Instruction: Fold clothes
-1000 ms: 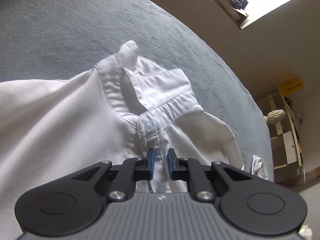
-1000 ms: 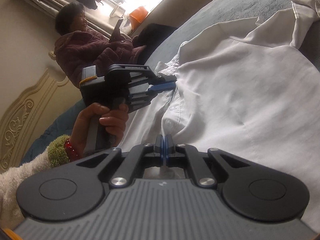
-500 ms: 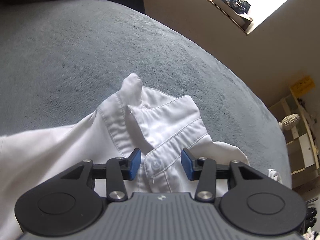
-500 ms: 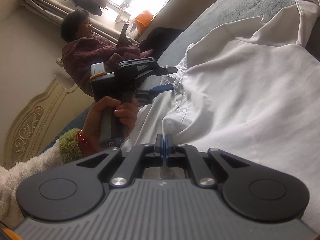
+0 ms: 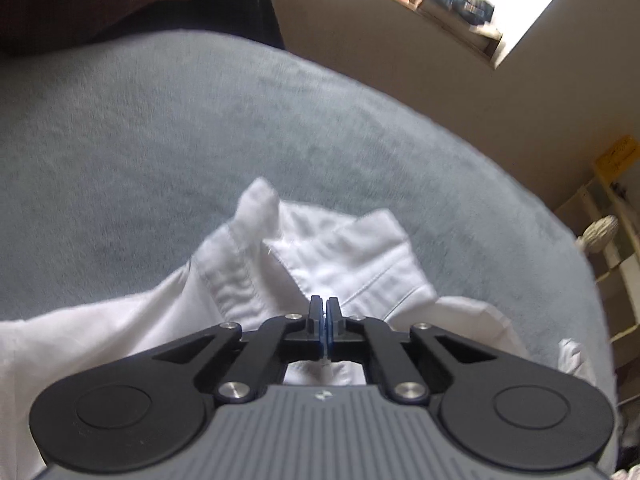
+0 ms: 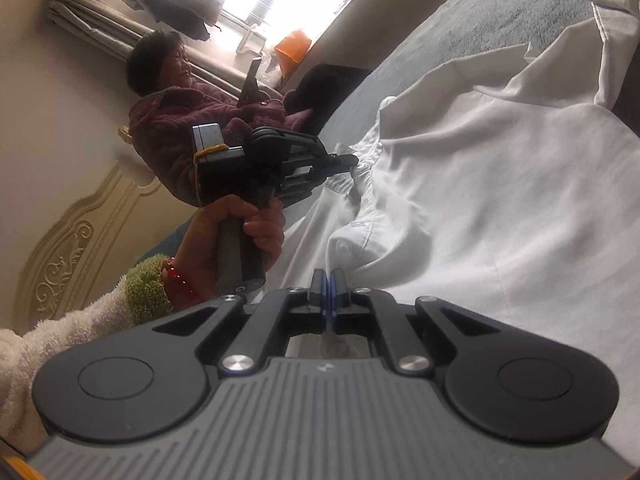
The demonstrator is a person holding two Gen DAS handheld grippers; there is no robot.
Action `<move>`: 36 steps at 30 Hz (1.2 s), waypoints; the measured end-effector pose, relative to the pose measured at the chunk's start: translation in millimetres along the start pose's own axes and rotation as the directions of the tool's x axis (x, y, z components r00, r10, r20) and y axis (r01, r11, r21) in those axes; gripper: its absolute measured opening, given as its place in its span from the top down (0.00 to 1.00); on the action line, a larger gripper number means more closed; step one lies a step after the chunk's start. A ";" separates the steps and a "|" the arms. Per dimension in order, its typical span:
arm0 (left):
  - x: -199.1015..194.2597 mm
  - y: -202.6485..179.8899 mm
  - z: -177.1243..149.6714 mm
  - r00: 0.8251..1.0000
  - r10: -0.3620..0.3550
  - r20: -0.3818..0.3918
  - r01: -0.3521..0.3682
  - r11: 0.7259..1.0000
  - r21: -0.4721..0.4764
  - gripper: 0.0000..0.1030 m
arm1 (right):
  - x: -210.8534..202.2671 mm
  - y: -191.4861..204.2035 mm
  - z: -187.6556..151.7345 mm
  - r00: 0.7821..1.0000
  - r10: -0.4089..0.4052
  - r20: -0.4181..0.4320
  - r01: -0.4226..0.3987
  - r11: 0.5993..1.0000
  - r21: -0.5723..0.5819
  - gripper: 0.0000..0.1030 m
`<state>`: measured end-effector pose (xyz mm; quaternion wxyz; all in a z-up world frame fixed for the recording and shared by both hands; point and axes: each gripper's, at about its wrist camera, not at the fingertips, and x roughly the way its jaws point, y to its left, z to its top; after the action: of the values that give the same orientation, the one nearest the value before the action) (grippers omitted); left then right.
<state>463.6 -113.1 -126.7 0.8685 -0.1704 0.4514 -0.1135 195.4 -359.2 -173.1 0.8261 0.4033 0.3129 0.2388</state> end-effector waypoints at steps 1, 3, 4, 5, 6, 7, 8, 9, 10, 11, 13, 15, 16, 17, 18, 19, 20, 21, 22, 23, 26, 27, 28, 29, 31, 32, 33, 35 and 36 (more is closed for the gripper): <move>-4.6 -1.3 2.1 1.000 -0.009 0.017 0.009 1.000 0.008 0.98 | -0.6 0.7 0.5 1.000 0.006 0.002 -0.006 1.000 0.000 1.00; -11.7 -5.0 5.2 0.999 -0.022 0.041 0.020 0.999 0.043 0.98 | -0.7 3.1 0.4 1.000 0.011 -0.005 -0.011 1.000 -0.012 1.00; -12.6 -6.9 5.3 0.999 -0.021 0.041 0.018 0.997 0.069 0.98 | 0.2 4.4 0.0 1.000 0.011 -0.014 -0.011 1.000 -0.020 1.00; -12.0 -8.3 3.7 0.999 -0.011 0.038 0.007 0.995 0.097 0.98 | 2.3 5.8 -0.6 1.000 0.007 -0.028 -0.008 1.000 -0.030 1.00; -10.7 -9.3 0.9 0.999 0.004 0.033 -0.008 0.993 0.122 0.98 | 5.0 7.0 -1.4 0.999 0.004 -0.046 -0.006 0.999 -0.039 1.00; -8.2 -9.6 -1.6 0.999 0.019 0.026 -0.023 0.990 0.142 0.98 | 8.0 7.6 -2.3 0.998 -0.001 -0.065 -0.002 0.999 -0.046 1.00; -5.6 -8.9 -4.0 0.999 0.033 0.021 -0.036 0.987 0.157 0.98 | 11.0 8.1 -3.2 0.996 -0.005 -0.083 0.001 0.999 -0.053 1.00; -3.6 -7.6 -6.1 0.999 0.043 0.019 -0.046 0.986 0.163 0.98 | 14.1 8.1 -3.8 0.995 -0.012 -0.101 0.007 0.998 -0.056 1.00; -2.3 -5.8 -7.8 0.999 0.050 0.019 -0.053 0.985 0.163 0.98 | 17.1 8.0 -4.3 0.993 -0.020 -0.118 0.014 0.998 -0.059 1.00; -0.9 -3.9 -9.4 0.998 0.057 0.018 -0.060 0.985 0.163 0.98 | 20.0 7.9 -4.8 0.990 -0.028 -0.135 0.020 0.998 -0.062 1.00; 0.4 -0.8 -11.5 0.997 0.071 0.024 -0.074 0.984 0.165 0.98 | 24.0 8.3 -5.1 0.986 -0.037 -0.163 0.026 0.998 -0.065 1.00; 0.3 1.1 -12.4 0.996 0.080 0.028 -0.084 0.982 0.170 0.98 | 26.0 10.5 -4.6 0.982 -0.046 -0.181 0.032 0.997 -0.077 1.00; 0.7 1.5 -13.3 0.996 0.086 0.029 -0.089 0.981 0.175 0.98 | 26.9 11.1 -4.5 0.980 -0.049 -0.191 0.034 0.996 -0.083 0.99; 1.9 1.9 -14.5 0.995 0.092 0.029 -0.096 0.979 0.181 0.98 | 27.8 11.7 -4.5 0.978 -0.052 -0.201 0.035 0.995 -0.089 0.99; 4.0 2.1 -16.0 0.995 0.101 0.027 -0.104 0.977 0.188 0.98 | 29.5 11.3 -4.8 0.976 -0.059 -0.210 0.041 0.995 -0.091 1.00; 6.6 2.0 -17.8 0.994 0.110 0.026 -0.113 0.974 0.197 0.98 | 30.9 10.1 -4.9 0.973 -0.068 -0.220 0.049 0.995 -0.088 0.99; 9.6 1.6 -19.9 0.993 0.120 0.024 -0.122 0.970 0.210 0.98 | 32.4 8.9 -5.0 0.970 -0.076 -0.229 0.057 0.995 -0.086 0.99; 12.4 1.1 -22.0 0.991 0.131 0.023 -0.133 0.966 0.223 0.98 | 34.6 6.3 -5.6 0.968 -0.083 -0.238 0.066 0.995 -0.078 0.99; 14.8 0.7 -24.3 0.989 0.145 0.023 -0.146 0.961 0.236 0.97 | 37.0 3.4 -6.3 0.965 -0.090 -0.247 0.075 0.995 -0.070 0.99; 17.1 0.2 -26.6 0.987 0.158 0.024 -0.159 0.955 0.248 0.97 | 39.4 0.6 -7.1 0.962 -0.102 -0.254 0.089 0.994 -0.059 0.99; 17.3 -0.8 -31.3 0.984 0.178 0.027 -0.179 0.948 0.264 0.93 | 46.0 -7.1 -9.9 0.950 -0.134 -0.281 0.132 0.991 -0.025 0.96; 14.1 -1.4 -31.0 0.984 0.178 0.026 -0.178 0.950 0.257 0.85 | 47.4 -9.5 -10.5 0.946 -0.149 -0.287 0.154 0.988 -0.005 0.95; 11.0 -2.0 -30.7 0.984 0.177 0.025 -0.178 0.952 0.250 0.71 | 47.1 -11.6 -10.7 0.945 -0.150 -0.289 0.162 0.987 0.016 0.94; 7.8 -2.6 -30.5 0.984 0.177 0.024 -0.177 0.954 0.243 0.61 | 46.3 -13.7 -10.9 0.945 -0.149 -0.290 0.167 0.985 0.039 0.93; -4.8 -4.8 -30.5 0.983 0.179 0.044 -0.184 0.953 0.242 0.45 | 39.2 -13.7 -10.3 0.951 -0.142 -0.273 0.172 0.981 0.089 0.80; -13.0 -6.1 -30.3 0.983 0.176 0.059 -0.185 0.950 0.253 0.45 | 31.3 -10.0 -9.5 0.957 -0.143 -0.253 0.171 0.981 0.095 0.77; -21.1 -7.0 -30.2 0.982 0.173 0.070 -0.186 0.947 0.263 0.45 | 22.3 -5.4 -8.7 0.962 -0.144 -0.230 0.170 0.981 0.097 0.70; -37.3 -7.7 -30.9 0.983 0.167 0.081 -0.184 0.944 0.276 0.44 | 4.4 3.7 -6.9 0.972 -0.148 -0.185 0.169 0.980 0.102 0.64; -46.4 -7.0 -33.1 0.983 0.161 0.084 -0.178 0.944 0.276 0.44 | -7.3 7.5 -8.4 0.974 -0.156 -0.167 0.174 0.980 0.101 0.61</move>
<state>409.8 -109.6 -106.9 0.9036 -0.0083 0.4173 -0.0964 183.4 -355.4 -168.7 0.7911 0.4023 0.4232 0.1821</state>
